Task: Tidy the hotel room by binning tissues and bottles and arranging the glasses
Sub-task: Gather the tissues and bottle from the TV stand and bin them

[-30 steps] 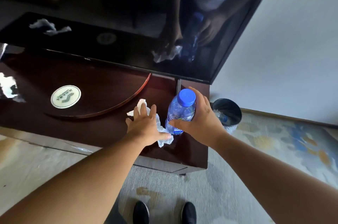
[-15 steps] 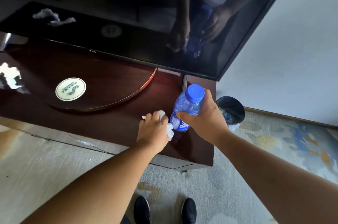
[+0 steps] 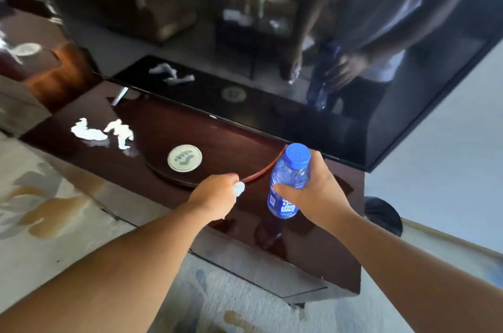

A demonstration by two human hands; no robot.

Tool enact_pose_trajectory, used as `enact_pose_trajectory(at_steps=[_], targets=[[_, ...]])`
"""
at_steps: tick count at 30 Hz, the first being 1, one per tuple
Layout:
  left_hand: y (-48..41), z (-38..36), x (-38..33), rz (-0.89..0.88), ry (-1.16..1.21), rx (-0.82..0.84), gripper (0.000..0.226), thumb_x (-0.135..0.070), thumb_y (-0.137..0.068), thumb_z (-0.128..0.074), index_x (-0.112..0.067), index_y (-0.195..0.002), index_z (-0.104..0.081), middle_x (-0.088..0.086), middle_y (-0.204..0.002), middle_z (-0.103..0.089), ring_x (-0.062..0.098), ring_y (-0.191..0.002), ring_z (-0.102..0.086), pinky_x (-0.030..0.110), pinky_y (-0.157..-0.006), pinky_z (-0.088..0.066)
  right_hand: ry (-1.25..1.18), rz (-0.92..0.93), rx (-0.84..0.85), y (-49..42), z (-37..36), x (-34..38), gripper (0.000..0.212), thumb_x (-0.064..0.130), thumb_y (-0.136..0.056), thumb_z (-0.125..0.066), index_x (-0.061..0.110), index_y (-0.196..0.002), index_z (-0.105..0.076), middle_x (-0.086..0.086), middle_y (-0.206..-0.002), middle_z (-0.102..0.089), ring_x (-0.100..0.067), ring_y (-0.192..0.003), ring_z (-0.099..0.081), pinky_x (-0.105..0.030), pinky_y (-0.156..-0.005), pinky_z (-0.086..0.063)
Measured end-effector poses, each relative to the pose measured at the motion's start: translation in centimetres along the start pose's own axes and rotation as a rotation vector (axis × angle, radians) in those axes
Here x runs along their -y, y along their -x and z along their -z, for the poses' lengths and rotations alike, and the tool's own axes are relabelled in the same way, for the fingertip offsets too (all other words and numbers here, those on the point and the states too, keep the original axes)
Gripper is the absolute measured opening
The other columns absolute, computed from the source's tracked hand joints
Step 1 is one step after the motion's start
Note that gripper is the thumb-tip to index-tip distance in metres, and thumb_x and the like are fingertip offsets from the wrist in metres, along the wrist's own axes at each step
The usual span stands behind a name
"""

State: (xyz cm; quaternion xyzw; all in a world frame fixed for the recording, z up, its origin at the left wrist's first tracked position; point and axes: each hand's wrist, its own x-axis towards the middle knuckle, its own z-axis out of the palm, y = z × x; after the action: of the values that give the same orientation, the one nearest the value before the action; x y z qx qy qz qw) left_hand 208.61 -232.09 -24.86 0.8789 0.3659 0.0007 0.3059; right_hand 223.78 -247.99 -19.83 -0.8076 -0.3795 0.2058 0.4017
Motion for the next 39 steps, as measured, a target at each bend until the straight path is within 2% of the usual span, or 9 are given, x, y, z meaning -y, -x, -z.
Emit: enact_pose_trajectory(at_steps=[4, 6, 10, 13, 17, 25, 30, 34, 39], targets=[[1.6, 5.3, 2.4, 0.023, -0.139, -0.147, 0.012, -0.021, -0.092, -0.047, -0.017, -0.095, -0.058, 0.011, -0.092, -0.064, 0.037, -0.090, -0.061, 0.037, -0.071, -0.045, -0.009, 0.085, 0.060, -0.8, -1.4, 4.0, 0.058, 0.043, -0.061, -0.079, 0.050, -0.101, -0.038, 0.016, -0.106, -0.057, -0.004, -0.092, -0.060, -0.030, -0.079, -0.052], [2.8, 7.7, 3.6, 0.088, -0.173, -0.199, 0.027, -0.029, -0.082, -0.047, -0.016, -0.104, -0.058, 0.010, -0.097, -0.064, 0.034, -0.091, -0.060, 0.034, -0.072, -0.044, -0.007, 0.130, 0.091, -1.2, -2.2, 5.8, 0.060, 0.042, -0.062, -0.080, 0.044, -0.106, -0.039, 0.014, -0.108, -0.057, -0.005, -0.093, -0.060, -0.031, -0.080, -0.053], [5.8, 11.1, 5.6, 0.231, -0.199, -0.288, 0.042, -0.058, -0.084, -0.038, -0.020, -0.069, -0.048, -0.004, -0.067, -0.052, 0.024, -0.071, -0.053, 0.034, -0.062, -0.039, -0.051, 0.213, 0.173, -1.8, -3.5, 9.1, 0.060, 0.040, -0.062, -0.079, 0.039, -0.109, -0.041, 0.011, -0.110, -0.056, -0.007, -0.095, -0.060, -0.037, -0.083, -0.053], [7.9, 12.6, 6.9, 0.284, -0.256, -0.316, 0.045, -0.042, -0.099, -0.034, -0.009, -0.076, -0.054, -0.003, -0.061, -0.044, 0.029, -0.073, -0.055, 0.037, -0.067, -0.043, -0.099, 0.253, 0.224, -2.3, -4.4, 10.9, 0.059, 0.042, -0.060, -0.077, 0.040, -0.107, -0.042, 0.011, -0.109, -0.058, -0.007, -0.093, -0.063, -0.038, -0.081, -0.055], [11.1, 14.7, 8.5, 0.392, -0.161, -0.425, 0.029, -0.024, -0.092, -0.039, -0.018, -0.064, -0.042, -0.001, -0.062, -0.049, 0.025, -0.067, -0.052, 0.032, -0.059, -0.031, -0.140, 0.311, 0.298, -2.8, -6.0, 13.2, 0.057, 0.040, -0.059, -0.078, 0.045, -0.102, -0.042, 0.013, -0.106, -0.059, -0.005, -0.089, -0.064, -0.031, -0.075, -0.056], [15.1, 17.6, 11.7, 0.489, -0.179, -0.463, 0.025, -0.019, -0.089, -0.042, -0.018, -0.064, -0.042, 0.001, -0.065, -0.053, 0.019, -0.063, -0.053, 0.030, -0.049, -0.031, -0.121, 0.397, 0.411, -2.5, -9.8, 16.0, 0.059, 0.034, -0.063, -0.081, 0.038, -0.108, -0.043, 0.008, -0.112, -0.056, -0.009, -0.094, -0.063, -0.036, -0.083, -0.054], [15.7, 19.7, 15.2, 0.459, -0.129, -0.468, 0.020, -0.020, -0.087, -0.044, -0.020, -0.066, -0.045, 0.001, -0.067, -0.056, 0.019, -0.065, -0.056, 0.031, -0.052, -0.035, -0.064, 0.404, 0.377, -2.9, -13.0, 18.7, 0.060, 0.031, -0.067, -0.082, 0.033, -0.111, -0.042, 0.007, -0.111, -0.056, -0.011, -0.093, -0.062, -0.034, -0.081, -0.055], [15.9, 22.6, 19.2, 0.419, -0.100, -0.491, 0.018, -0.019, -0.086, -0.044, -0.021, -0.069, -0.047, -0.001, -0.066, -0.056, 0.017, -0.061, -0.053, 0.029, -0.049, -0.031, -0.037, 0.385, 0.311, -2.9, -17.1, 21.9, 0.060, 0.033, -0.066, -0.081, 0.034, -0.111, -0.041, 0.009, -0.109, -0.056, -0.009, -0.091, -0.062, -0.023, -0.071, -0.051], [15.8, 26.9, 24.7, 0.323, -0.102, -0.442, 0.013, -0.019, -0.085, -0.044, -0.021, -0.074, -0.052, 0.000, -0.071, -0.059, 0.018, -0.068, -0.056, 0.032, -0.056, -0.040, 0.007, 0.322, 0.217, -2.3, -22.5, 25.2, 0.059, 0.035, -0.068, -0.080, 0.033, -0.113, -0.042, 0.008, -0.113, -0.053, -0.011, -0.094, -0.060, -0.031, -0.079, -0.054]])
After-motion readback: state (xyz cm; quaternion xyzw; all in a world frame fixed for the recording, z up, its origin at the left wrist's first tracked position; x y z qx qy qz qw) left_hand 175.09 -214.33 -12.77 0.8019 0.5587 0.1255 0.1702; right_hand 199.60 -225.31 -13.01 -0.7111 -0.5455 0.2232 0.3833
